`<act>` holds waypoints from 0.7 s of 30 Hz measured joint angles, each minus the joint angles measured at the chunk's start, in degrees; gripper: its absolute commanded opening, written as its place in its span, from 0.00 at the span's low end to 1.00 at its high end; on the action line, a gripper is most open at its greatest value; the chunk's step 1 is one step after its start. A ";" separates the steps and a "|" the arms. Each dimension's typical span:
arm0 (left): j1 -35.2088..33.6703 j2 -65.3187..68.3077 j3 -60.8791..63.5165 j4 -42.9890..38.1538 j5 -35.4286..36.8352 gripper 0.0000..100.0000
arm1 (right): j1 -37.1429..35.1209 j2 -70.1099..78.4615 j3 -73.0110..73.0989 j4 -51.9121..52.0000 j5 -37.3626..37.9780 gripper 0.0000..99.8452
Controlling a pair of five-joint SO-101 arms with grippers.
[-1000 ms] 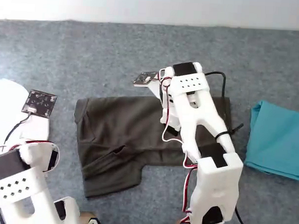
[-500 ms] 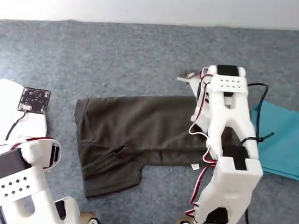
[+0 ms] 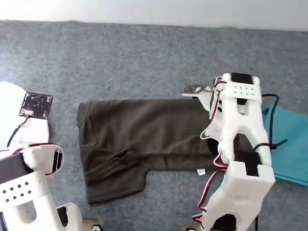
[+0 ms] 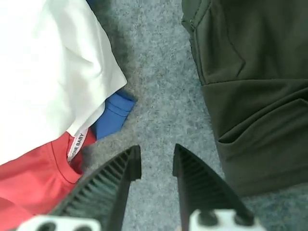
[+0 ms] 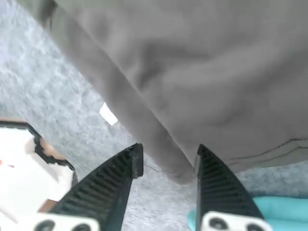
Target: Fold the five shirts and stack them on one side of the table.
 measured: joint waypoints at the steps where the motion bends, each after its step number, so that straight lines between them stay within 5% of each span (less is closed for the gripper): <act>1: 0.00 0.00 0.00 0.00 0.00 0.10 | 0.88 -0.97 0.00 0.00 1.32 0.19; 8: 0.00 3.96 0.00 -0.79 0.00 0.10 | 2.81 -7.65 5.98 -1.58 6.77 0.19; 21: 0.44 7.12 0.00 -0.79 0.00 0.10 | 5.01 -11.43 22.59 -21.63 7.03 0.15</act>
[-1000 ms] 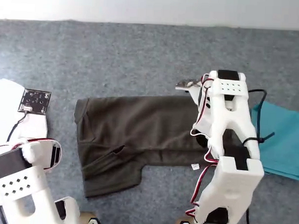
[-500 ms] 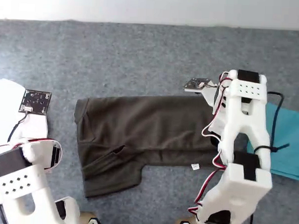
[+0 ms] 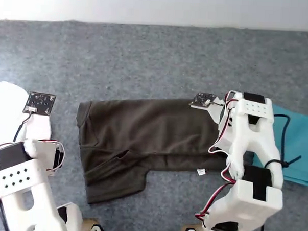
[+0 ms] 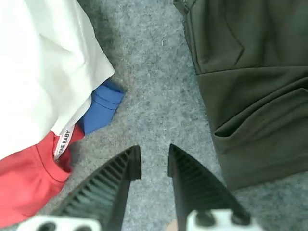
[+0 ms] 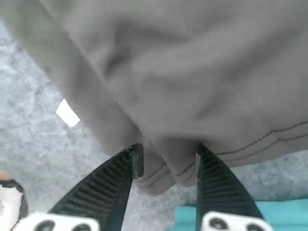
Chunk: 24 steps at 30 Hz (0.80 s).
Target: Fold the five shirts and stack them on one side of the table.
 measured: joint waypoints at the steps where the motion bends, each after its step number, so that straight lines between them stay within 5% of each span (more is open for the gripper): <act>1: -0.09 0.00 0.00 0.00 0.00 0.10 | 0.00 0.00 0.70 -1.14 0.00 0.12; 5: -0.09 0.00 0.00 0.00 0.00 0.10 | 0.00 0.00 3.08 -5.63 0.00 0.01; 17: -0.09 0.00 0.00 0.00 0.00 0.10 | 0.00 -0.09 0.62 -6.33 0.00 0.01; 24: -0.09 0.00 0.00 0.00 0.00 0.10 | 0.00 -0.09 -6.42 5.36 0.18 0.01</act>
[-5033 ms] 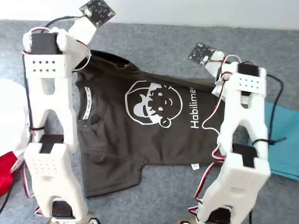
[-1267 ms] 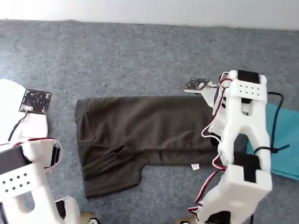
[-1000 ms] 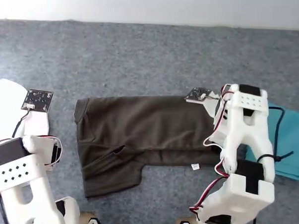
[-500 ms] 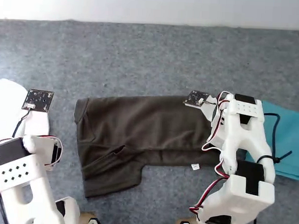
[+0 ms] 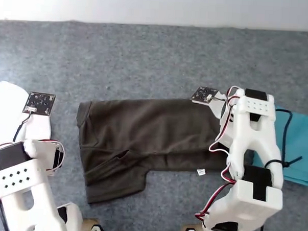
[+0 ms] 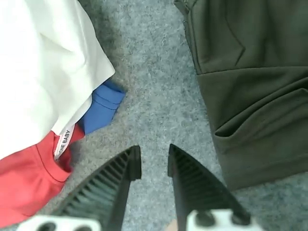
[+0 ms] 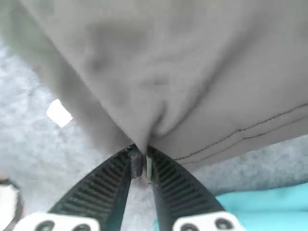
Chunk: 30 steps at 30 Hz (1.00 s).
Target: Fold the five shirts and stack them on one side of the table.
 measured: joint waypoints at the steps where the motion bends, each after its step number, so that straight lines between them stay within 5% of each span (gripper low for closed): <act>1: 0.00 0.00 0.00 0.00 0.00 0.10 | 0.00 0.00 -1.23 2.11 0.35 0.01; 16: 0.00 0.00 0.00 -0.09 0.00 0.10 | 5.01 0.00 -3.43 11.87 13.19 0.01; 23: 0.00 0.00 0.00 -0.09 0.00 0.10 | 5.19 0.00 -3.08 11.87 13.71 0.21; 30: 0.00 0.00 -5.89 4.31 0.00 0.10 | 3.96 0.00 -8.09 16.09 8.09 0.19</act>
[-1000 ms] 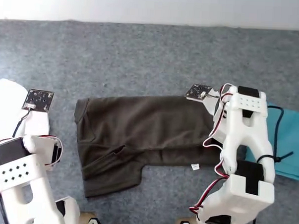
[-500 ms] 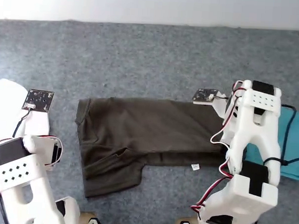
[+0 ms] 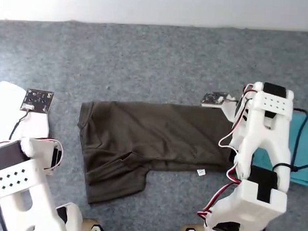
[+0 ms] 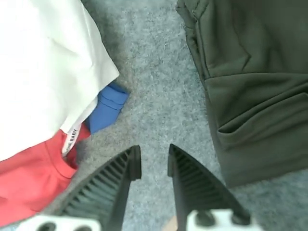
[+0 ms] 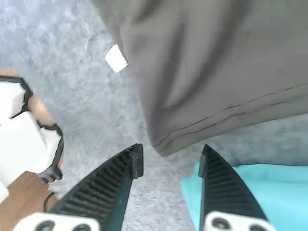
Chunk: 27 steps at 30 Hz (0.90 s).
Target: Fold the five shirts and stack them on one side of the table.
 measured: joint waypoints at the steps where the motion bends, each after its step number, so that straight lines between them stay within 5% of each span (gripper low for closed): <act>1: -0.62 0.00 -1.05 0.70 0.00 0.10 | -0.88 -0.62 -0.44 0.00 -1.14 0.19; 6: -9.85 0.00 -6.68 1.67 0.00 0.10 | -10.37 -7.65 -0.97 0.09 -7.30 0.19; 13: -23.65 0.00 -8.70 1.67 -0.09 0.10 | -32.26 -9.85 -0.97 -0.35 -26.29 0.20; 20: -29.27 0.00 -8.70 1.67 -0.09 0.10 | -50.64 -6.59 -1.14 -4.92 -38.86 0.28; 27: -31.56 0.00 -8.70 1.67 -1.49 0.10 | -57.67 3.96 -1.32 -10.99 -40.70 0.28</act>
